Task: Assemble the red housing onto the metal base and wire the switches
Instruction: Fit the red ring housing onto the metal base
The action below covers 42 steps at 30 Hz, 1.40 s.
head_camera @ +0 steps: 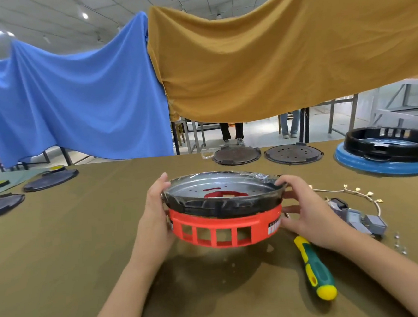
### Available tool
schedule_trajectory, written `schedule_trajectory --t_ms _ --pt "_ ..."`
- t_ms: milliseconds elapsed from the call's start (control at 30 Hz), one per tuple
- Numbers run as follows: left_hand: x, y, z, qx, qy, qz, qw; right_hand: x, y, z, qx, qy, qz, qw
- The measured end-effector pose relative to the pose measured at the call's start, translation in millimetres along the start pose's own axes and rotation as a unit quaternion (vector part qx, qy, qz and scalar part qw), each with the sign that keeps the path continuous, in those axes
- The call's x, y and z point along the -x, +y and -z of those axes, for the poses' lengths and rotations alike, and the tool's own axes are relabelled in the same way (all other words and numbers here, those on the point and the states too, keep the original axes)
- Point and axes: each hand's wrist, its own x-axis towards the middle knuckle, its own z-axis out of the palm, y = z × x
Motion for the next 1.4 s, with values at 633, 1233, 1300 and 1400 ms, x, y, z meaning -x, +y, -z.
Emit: schedule_trajectory --t_ms 633,1233,1300,1400 --pt "-9 11 -1 0.35 0.007 0.298 0.888 3 7 9 0.155 0.027 0.006 0.988" --pt "-9 15 4 0.297 0.086 0.195 0.931 5 -10 7 -0.069 0.168 -0.028 0.983" --pt "-8 17 2 0.289 0.071 0.2 0.933 5 -9 7 -0.065 0.165 -0.046 0.983" --pt "-5 16 -2 0.234 0.046 0.217 0.947 5 -5 7 -0.037 0.153 -0.075 0.985"
